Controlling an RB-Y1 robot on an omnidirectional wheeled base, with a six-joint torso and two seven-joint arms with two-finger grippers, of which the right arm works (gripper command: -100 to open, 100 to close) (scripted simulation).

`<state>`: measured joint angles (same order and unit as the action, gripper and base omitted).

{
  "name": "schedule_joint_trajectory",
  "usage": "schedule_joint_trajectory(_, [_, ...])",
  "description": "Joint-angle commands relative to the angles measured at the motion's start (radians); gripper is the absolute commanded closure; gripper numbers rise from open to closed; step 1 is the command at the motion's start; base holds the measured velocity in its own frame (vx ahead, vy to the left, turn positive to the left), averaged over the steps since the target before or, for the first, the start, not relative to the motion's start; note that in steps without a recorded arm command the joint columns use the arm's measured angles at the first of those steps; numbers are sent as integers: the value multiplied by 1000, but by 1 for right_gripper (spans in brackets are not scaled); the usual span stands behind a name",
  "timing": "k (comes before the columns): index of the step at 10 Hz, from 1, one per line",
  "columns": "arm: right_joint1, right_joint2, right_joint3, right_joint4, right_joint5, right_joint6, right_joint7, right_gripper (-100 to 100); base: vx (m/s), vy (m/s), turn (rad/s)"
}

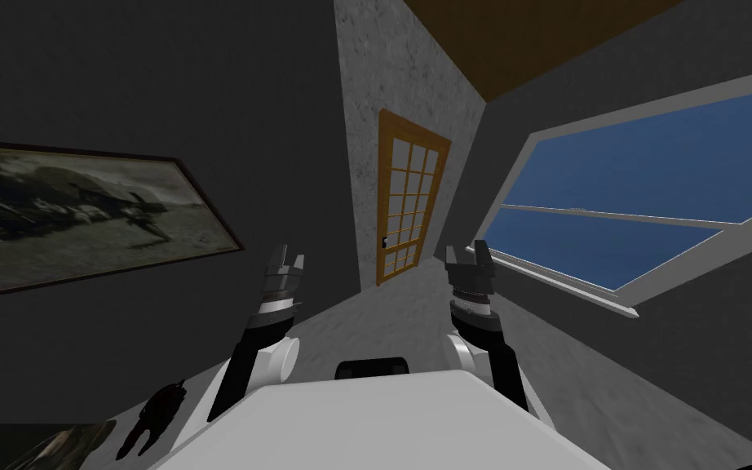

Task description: Pull the door open

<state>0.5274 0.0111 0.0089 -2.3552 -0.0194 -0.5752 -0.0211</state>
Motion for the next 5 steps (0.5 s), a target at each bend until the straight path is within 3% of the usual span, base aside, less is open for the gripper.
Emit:
schedule_joint_trajectory(1, [-13,-9,-6,39,10,-8,28,-100,81,-108,88])
schedule_joint_trajectory(5, [-40,-26,-18,118,31,-23,87,-100,77,2,39])
